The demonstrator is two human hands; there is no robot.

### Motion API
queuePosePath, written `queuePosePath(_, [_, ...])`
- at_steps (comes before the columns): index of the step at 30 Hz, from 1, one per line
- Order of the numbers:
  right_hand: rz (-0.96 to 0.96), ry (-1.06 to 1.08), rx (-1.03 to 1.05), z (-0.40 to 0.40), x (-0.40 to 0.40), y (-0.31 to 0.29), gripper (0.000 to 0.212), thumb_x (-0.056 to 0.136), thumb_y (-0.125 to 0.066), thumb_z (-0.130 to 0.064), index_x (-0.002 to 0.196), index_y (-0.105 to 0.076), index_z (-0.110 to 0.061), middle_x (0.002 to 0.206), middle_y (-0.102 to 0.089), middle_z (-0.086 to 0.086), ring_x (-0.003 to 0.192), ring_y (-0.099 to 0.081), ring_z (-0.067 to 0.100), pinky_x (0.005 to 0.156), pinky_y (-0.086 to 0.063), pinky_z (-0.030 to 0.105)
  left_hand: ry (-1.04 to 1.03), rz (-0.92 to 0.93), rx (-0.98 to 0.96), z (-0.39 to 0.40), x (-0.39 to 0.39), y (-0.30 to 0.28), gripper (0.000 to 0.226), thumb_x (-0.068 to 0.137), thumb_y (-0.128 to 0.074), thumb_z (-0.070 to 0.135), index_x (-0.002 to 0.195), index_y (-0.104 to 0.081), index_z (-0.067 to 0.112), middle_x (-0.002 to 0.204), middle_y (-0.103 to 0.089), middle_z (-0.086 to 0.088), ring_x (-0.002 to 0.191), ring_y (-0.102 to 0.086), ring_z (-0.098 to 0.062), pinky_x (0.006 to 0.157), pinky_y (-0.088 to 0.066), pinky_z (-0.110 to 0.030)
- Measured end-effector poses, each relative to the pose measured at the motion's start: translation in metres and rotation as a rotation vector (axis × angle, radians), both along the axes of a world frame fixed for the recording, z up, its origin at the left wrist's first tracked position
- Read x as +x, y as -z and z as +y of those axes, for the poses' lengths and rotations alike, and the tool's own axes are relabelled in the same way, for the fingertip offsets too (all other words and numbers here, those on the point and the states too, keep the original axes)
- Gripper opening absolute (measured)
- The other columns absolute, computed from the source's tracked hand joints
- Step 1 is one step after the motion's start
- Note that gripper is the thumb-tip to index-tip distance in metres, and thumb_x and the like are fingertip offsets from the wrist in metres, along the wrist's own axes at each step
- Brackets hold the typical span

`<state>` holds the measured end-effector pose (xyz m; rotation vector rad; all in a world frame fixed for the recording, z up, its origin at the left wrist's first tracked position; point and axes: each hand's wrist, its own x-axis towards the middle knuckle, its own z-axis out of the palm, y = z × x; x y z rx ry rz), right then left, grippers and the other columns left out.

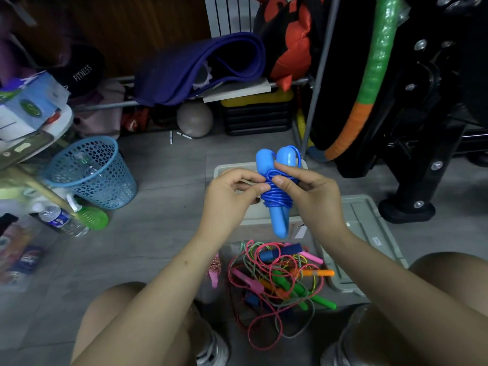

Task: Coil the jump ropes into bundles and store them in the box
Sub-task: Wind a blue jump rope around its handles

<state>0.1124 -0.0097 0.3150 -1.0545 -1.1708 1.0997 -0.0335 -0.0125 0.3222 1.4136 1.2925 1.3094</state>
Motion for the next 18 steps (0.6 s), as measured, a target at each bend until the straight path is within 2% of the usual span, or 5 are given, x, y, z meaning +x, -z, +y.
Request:
queuePosePath(4, [-0.062,-0.027,-0.018,-0.0006,-0.0003,0.0011,0.026,0.078,-0.072,-0.008,0.086,-0.071,-0.033,0.081,-0.071,-0.021,0.084,-0.067,0.001,0.082,-0.055,0.025,0.057,0.347,0.194,0.0039,-0.0089,0.0016,0.015,0.071,-0.079,0.004,0.075,-0.071,0.015,0.075,-0.059,0.013,0.066,-0.058,0.001,0.069,-0.052,-0.018])
queuePosePath(8, [-0.046,-0.029,-0.04,0.0013,0.0006,-0.0011,0.023,0.08,-0.071,-0.011,0.09,-0.071,-0.032,0.093,-0.071,-0.013,0.092,-0.067,0.007,0.085,-0.054,0.028,0.033,0.28,0.185,0.0001,-0.0073,-0.0012,0.02,0.071,-0.079,0.005,0.079,-0.072,0.023,0.076,-0.06,0.012,0.07,-0.058,-0.001,0.073,-0.054,-0.028])
queuePosePath(13, [-0.068,-0.026,-0.051,0.0006,-0.0006,-0.002,0.024,0.08,-0.072,-0.011,0.088,-0.07,-0.033,0.089,-0.07,-0.017,0.089,-0.066,0.003,0.086,-0.054,0.027,0.027,0.262,0.109,-0.0045,-0.0028,-0.0034,0.028,0.07,-0.08,0.006,0.075,-0.068,0.031,0.083,-0.059,0.008,0.066,-0.059,0.0,0.073,-0.05,-0.017])
queuePosePath(18, [-0.086,-0.032,-0.069,-0.0013,-0.0045,0.0021,0.023,0.079,-0.072,-0.01,0.096,-0.07,-0.026,0.096,-0.072,-0.002,0.086,-0.066,0.001,0.084,-0.053,0.021,-0.011,0.367,0.029,-0.0007,-0.0022,-0.0017,0.028,0.068,-0.082,0.007,0.066,-0.064,0.028,0.081,-0.056,0.003,0.062,-0.056,0.004,0.068,-0.047,-0.012])
